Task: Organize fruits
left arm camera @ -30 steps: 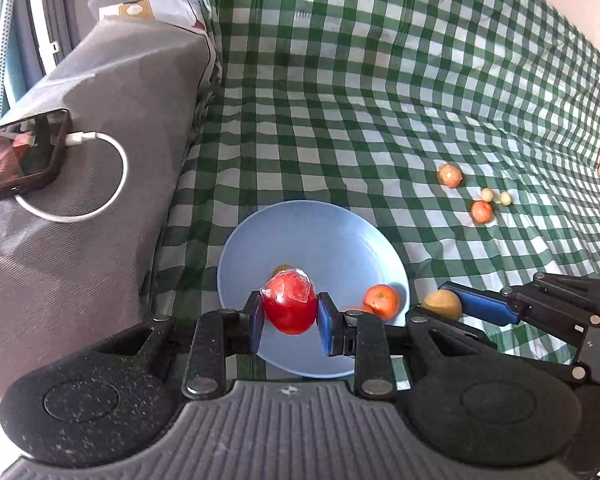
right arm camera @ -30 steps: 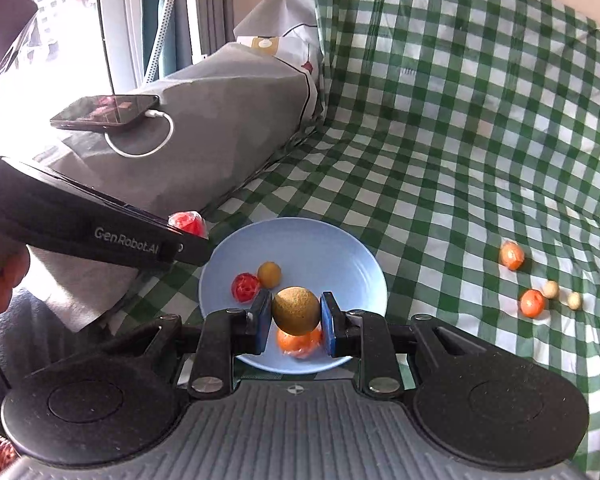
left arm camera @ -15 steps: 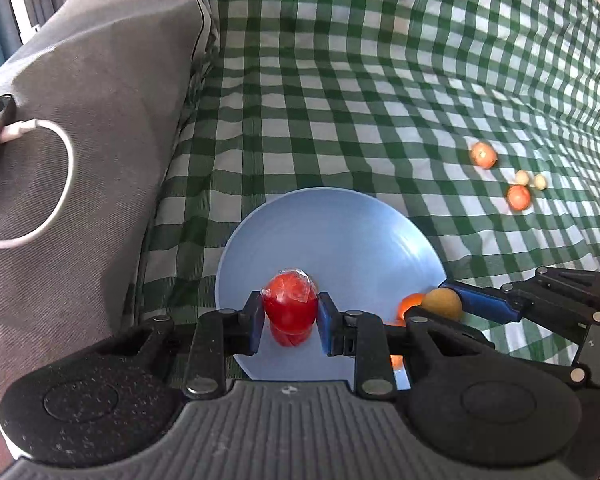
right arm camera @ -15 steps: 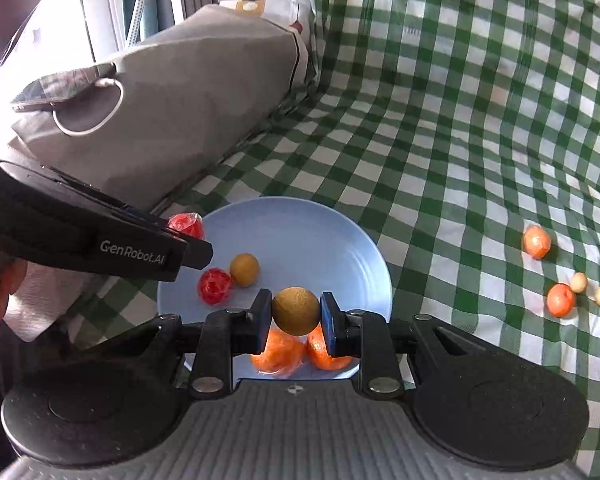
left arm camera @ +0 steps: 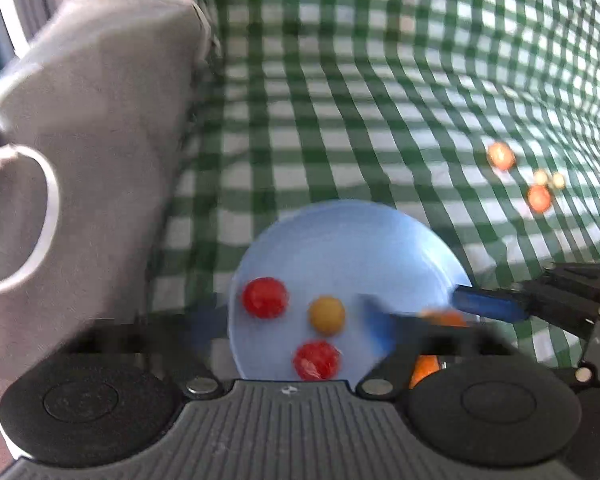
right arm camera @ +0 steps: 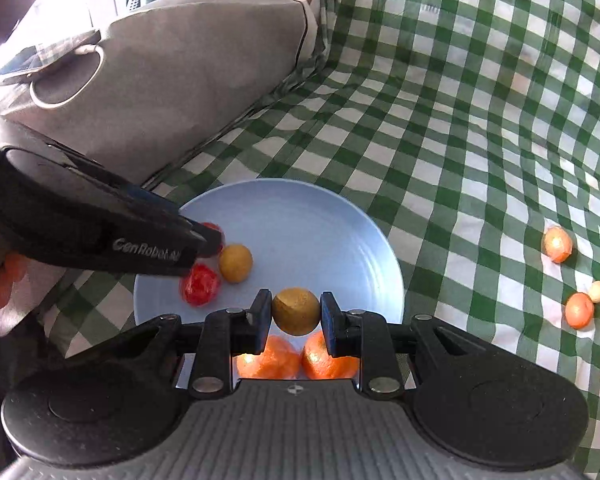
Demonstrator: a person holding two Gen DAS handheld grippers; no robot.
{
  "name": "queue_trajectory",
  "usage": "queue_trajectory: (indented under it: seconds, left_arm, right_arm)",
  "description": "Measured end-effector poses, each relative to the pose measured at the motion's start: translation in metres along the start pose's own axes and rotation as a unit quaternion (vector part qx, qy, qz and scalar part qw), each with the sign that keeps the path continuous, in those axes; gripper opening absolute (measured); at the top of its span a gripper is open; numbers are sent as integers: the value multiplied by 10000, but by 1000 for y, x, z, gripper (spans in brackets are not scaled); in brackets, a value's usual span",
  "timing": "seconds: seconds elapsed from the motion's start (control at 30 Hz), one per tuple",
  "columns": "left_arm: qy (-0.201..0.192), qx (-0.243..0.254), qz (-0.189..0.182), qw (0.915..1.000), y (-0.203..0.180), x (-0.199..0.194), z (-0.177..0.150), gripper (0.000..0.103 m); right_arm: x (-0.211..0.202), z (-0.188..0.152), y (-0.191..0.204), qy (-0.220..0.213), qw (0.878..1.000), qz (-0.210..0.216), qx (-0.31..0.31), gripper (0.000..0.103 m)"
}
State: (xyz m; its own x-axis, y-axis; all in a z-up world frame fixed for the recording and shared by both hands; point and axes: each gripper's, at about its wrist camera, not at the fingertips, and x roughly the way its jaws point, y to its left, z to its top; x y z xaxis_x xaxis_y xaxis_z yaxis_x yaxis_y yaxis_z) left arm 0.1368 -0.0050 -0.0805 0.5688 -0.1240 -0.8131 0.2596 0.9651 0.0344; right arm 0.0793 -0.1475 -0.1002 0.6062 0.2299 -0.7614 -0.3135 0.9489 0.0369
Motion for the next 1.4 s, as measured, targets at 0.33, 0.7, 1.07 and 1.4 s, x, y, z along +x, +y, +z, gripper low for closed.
queue_trajectory:
  seconds: [0.33,0.7,1.07,1.4]
  left_arm:
    - [-240,122,205,9994,-8,-72,-32,103]
    - [-396,71,114,9991,-24,-142,-72,103]
    - [-632,-7,112,9979,-29,-173,-82,103]
    - [-712,1,109,9974,-30,-182,-85,103]
  right_arm:
    - [-68,-20,-1,44,9997,-149,201,95]
    - [-143,-53,29,-371,9977,-410,401,102]
    - [-181,-72,49,-684,9954,-580,326,102]
    - [-190,-73,52,-798,9941,-655,329,102]
